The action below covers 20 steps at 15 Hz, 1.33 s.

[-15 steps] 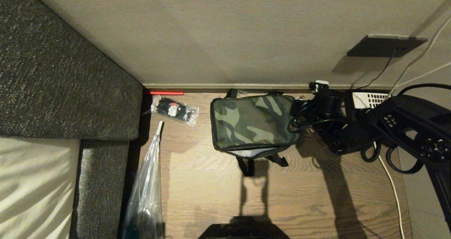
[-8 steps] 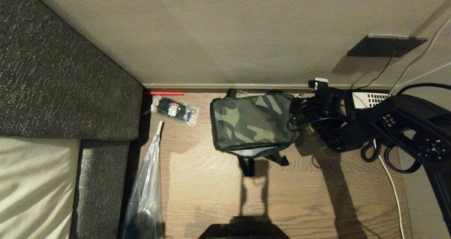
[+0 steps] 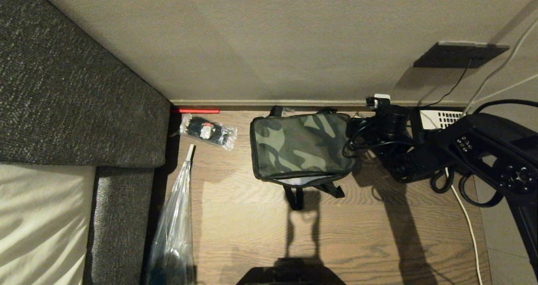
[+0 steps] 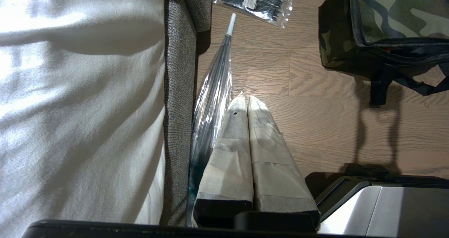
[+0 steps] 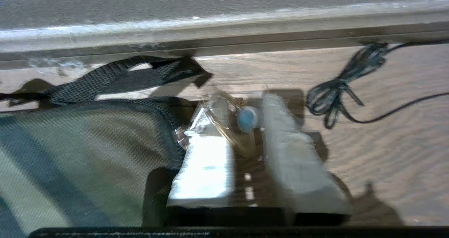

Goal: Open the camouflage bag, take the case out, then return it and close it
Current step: Open the top of the storage box

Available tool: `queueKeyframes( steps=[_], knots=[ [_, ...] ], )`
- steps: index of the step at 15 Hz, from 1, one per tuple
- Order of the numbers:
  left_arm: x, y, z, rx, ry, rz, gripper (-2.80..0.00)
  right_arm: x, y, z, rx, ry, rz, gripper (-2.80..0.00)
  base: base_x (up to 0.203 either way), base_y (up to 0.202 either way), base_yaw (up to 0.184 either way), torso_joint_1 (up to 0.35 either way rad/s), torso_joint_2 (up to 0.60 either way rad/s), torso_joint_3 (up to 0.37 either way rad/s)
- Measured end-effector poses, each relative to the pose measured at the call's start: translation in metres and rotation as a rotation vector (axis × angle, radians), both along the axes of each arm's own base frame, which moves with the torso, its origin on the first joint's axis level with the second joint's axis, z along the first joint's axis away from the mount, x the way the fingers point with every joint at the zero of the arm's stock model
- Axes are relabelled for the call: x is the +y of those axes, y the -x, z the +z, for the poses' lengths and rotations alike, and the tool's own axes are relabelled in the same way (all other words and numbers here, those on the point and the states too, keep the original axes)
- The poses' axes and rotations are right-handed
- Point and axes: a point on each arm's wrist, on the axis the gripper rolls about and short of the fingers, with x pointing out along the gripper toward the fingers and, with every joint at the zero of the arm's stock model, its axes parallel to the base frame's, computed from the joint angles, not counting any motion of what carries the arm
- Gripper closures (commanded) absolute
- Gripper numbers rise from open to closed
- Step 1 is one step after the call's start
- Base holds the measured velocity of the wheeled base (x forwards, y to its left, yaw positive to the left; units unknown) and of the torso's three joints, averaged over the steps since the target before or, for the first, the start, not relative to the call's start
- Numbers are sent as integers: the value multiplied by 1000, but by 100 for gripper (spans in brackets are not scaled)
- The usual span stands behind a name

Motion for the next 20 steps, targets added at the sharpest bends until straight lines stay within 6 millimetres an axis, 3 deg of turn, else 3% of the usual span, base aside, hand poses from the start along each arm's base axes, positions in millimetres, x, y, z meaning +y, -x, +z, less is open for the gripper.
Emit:
queueKeyframes(
  steps=[6,13,16,20],
  knots=[
    [0,0,0,0,0,0,0,-11,9,-18,73,37,-14,0,0,0,0,0,0,0],
    [0,0,0,0,0,0,0,-57,44,-49,244,87,-95,0,0,0,0,0,0,0],
    [0,0,0,0,0,0,0,-64,50,-44,244,53,-113,0,0,0,0,0,0,0],
    [0,0,0,0,0,0,0,-64,43,-33,202,23,-95,0,0,0,0,0,0,0]
  ],
)
